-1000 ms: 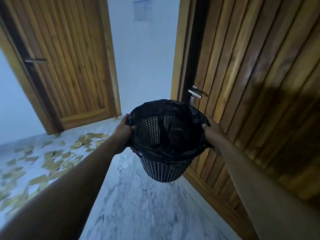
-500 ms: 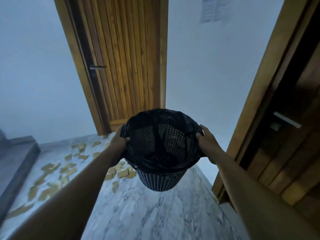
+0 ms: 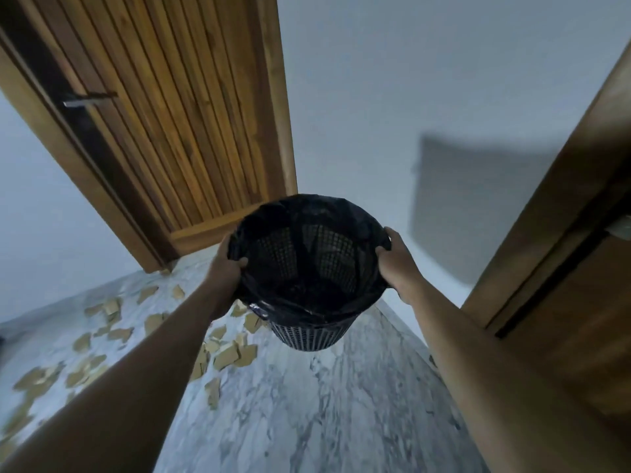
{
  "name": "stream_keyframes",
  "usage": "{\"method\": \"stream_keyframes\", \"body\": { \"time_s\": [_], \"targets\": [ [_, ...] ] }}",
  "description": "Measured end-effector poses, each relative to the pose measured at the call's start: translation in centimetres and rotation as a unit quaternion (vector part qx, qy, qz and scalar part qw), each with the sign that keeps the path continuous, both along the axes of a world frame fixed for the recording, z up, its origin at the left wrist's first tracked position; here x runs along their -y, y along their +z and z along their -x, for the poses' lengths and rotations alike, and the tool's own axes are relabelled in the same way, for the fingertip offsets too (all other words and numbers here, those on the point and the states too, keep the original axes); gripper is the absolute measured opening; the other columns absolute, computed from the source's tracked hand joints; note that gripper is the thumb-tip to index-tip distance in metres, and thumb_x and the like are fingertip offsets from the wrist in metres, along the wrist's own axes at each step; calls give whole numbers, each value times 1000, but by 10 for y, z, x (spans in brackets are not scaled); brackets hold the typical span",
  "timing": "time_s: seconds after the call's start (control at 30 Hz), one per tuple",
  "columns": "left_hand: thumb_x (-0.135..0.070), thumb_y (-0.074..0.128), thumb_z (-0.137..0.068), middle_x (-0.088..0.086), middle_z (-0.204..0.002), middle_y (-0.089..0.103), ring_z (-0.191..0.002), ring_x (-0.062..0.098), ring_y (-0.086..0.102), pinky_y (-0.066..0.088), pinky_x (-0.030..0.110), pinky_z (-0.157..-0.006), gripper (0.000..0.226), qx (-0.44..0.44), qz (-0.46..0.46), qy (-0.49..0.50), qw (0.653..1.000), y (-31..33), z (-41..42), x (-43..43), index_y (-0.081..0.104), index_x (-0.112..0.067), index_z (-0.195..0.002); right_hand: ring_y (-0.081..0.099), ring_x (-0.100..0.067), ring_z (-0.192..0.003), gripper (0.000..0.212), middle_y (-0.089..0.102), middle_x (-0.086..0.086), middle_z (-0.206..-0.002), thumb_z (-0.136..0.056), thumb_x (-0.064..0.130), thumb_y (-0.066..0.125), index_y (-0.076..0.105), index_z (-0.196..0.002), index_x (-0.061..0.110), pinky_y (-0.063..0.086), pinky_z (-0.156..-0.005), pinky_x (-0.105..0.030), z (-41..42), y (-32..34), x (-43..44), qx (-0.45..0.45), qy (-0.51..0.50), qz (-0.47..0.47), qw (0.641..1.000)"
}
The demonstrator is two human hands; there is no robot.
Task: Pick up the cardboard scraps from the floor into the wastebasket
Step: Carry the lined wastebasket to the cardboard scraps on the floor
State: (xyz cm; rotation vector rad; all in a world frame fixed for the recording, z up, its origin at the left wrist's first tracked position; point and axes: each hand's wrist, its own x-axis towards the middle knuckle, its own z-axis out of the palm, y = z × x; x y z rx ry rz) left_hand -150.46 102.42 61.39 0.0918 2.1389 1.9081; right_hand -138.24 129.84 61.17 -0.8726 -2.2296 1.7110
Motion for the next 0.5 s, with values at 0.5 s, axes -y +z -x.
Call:
{"method": "stream_keyframes", "body": {
  "time_s": [0.5],
  "targets": [
    [-3,43,-103,-3,-148,46,-133,26,45,43,54,-109,62,20,86,-193,977,-204,303,-131,32,-36,-155,63,-26,-92,32,62,-7,-105,-106,20,38,31,-135,32,52,-90,-50,196,-199,-59,69,-233,60,968]
  ]
}}
